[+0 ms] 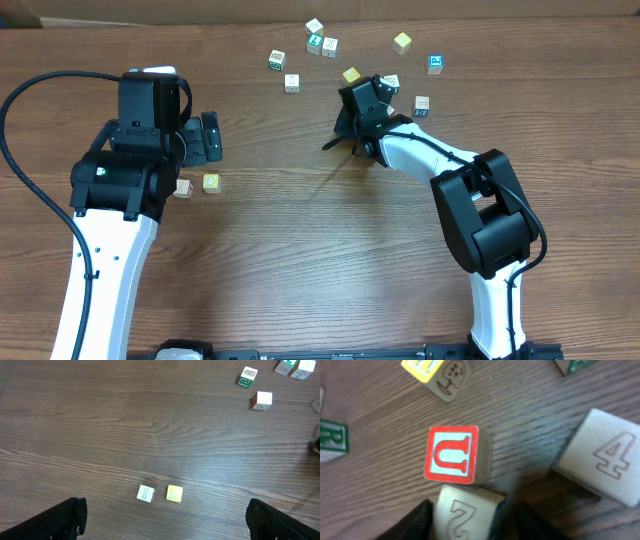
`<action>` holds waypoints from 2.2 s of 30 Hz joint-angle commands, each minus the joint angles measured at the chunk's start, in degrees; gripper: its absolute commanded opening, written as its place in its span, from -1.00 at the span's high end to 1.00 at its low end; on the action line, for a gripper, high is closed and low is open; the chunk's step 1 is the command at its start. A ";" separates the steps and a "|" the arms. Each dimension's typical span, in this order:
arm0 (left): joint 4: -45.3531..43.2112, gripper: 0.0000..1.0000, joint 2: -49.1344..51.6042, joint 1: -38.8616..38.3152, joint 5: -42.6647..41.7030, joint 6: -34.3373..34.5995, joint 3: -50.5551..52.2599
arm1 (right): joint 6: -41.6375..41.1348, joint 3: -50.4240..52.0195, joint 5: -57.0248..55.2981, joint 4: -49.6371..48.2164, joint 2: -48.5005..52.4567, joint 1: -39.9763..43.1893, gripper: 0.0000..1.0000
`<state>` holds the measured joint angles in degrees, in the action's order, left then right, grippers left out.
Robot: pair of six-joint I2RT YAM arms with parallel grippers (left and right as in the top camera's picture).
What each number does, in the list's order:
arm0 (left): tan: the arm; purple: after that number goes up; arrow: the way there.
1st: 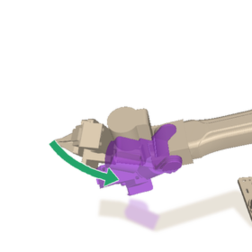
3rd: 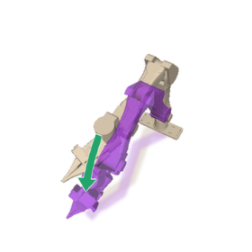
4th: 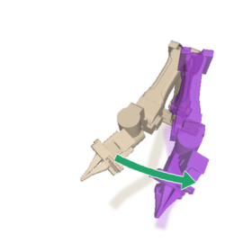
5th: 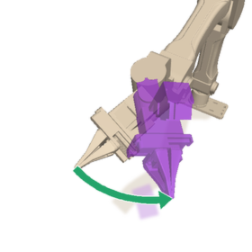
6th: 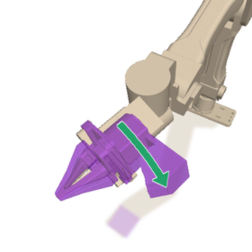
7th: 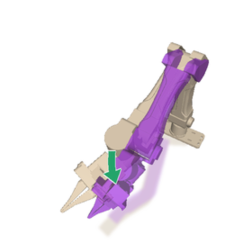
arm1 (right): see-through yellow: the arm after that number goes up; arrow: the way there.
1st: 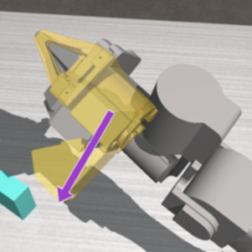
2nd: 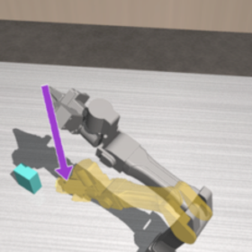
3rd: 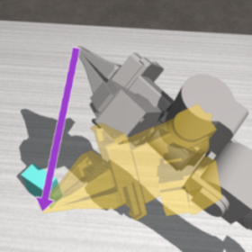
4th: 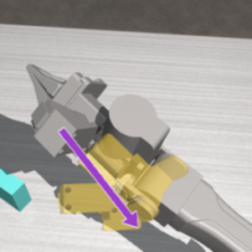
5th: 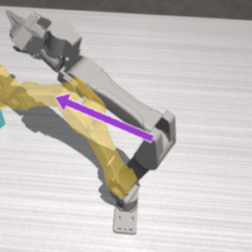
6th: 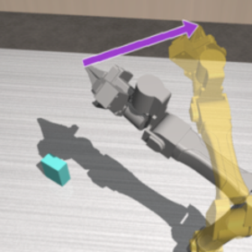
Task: Form a horizontal line
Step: 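Grasp the block with 2 in the right gripper, place it beside G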
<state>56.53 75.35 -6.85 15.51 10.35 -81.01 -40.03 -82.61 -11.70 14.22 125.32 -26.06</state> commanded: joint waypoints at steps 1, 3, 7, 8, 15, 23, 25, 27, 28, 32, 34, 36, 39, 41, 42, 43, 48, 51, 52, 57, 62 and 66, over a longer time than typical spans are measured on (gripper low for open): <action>-0.24 -0.99 0.07 0.20 1.62 -0.48 -1.14 | 2.45 -1.16 1.18 -0.04 1.57 -0.02 0.19; -0.26 -0.99 0.04 0.20 1.62 -0.48 -1.14 | 3.02 -1.18 1.44 0.20 1.55 -0.02 0.29; -0.26 -0.99 -0.15 0.20 1.62 -0.46 -1.66 | 4.85 -1.81 1.46 2.38 1.11 -0.02 0.46; -0.26 -0.99 -0.15 0.20 1.64 -0.48 -2.23 | 5.97 -2.51 1.49 3.67 0.90 -0.02 0.54; 0.39 -0.99 -0.15 0.20 1.62 -0.48 -8.33 | 9.07 -9.16 1.57 18.32 -2.84 -0.26 0.74; 4.39 -0.99 -0.15 0.70 1.60 0.11 -20.52 | 11.85 -10.69 16.94 27.10 -7.10 -4.35 0.74; 5.14 -0.99 -0.15 2.25 1.53 1.07 -22.84 | 11.85 -10.69 18.05 28.02 -7.10 -6.54 0.74; 5.86 -0.99 -0.15 4.42 0.81 1.70 -24.55 | 12.07 -10.69 16.87 29.03 -7.08 -9.49 0.74; 6.12 -0.99 -0.15 5.33 0.07 1.68 -24.92 | 12.07 -10.67 15.89 29.18 -7.08 -10.97 0.74; 7.15 -0.99 -0.09 8.11 -1.62 1.64 -25.07 | 12.02 -10.67 14.69 28.13 -6.95 -15.39 0.74; 7.06 -0.99 -0.11 8.24 -1.64 1.66 -25.07 | 12.00 -10.58 13.84 27.08 -6.69 -16.90 0.74; 7.02 -0.99 -0.09 8.24 -2.38 1.70 -25.07 | 12.00 -10.29 13.73 25.18 -6.58 -18.05 0.74; 7.06 -0.99 -0.09 8.24 -5.01 1.70 -25.07 | 12.00 -10.23 13.75 20.92 -6.36 -19.52 0.74; 6.86 -0.99 -0.09 8.24 -5.03 1.68 -25.07 | 12.00 -10.23 13.70 18.25 -6.23 -20.17 0.71; 6.67 -0.99 -0.09 8.24 -5.03 1.70 -25.07 | 11.54 -10.21 13.73 16.20 -5.88 -20.57 0.70; 6.60 -0.99 -0.09 8.24 -5.03 1.70 -25.07 | 11.30 -10.21 13.73 15.43 -5.70 -20.74 0.67; 6.62 -0.99 0.15 8.22 -5.03 2.03 -25.05 | 9.33 -9.88 14.38 9.42 -3.89 -21.90 0.62; 6.67 -0.99 0.31 8.24 -5.03 2.36 -25.05 | 8.48 -9.86 14.36 8.96 -2.91 -23.06 0.62; 6.67 -0.99 0.31 8.24 -5.03 2.36 -25.05 | 8.48 -9.86 14.36 8.94 -2.38 -23.52 0.63; 6.67 -0.99 0.31 8.22 -5.03 2.36 -25.00 | 7.06 -9.86 14.34 7.80 -0.90 -24.85 0.63; 6.67 -0.99 0.31 8.22 -5.05 2.58 -25.00 | 3.74 -9.86 10.91 6.12 -0.11 -25.64 0.74; 6.67 -0.99 0.31 8.22 -5.05 2.56 -25.00 | -3.26 -9.86 9.40 4.31 1.79 -25.66 0.76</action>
<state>63.44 75.35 1.17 11.14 11.94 -104.84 -36.97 -91.90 0.14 19.79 125.08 -51.75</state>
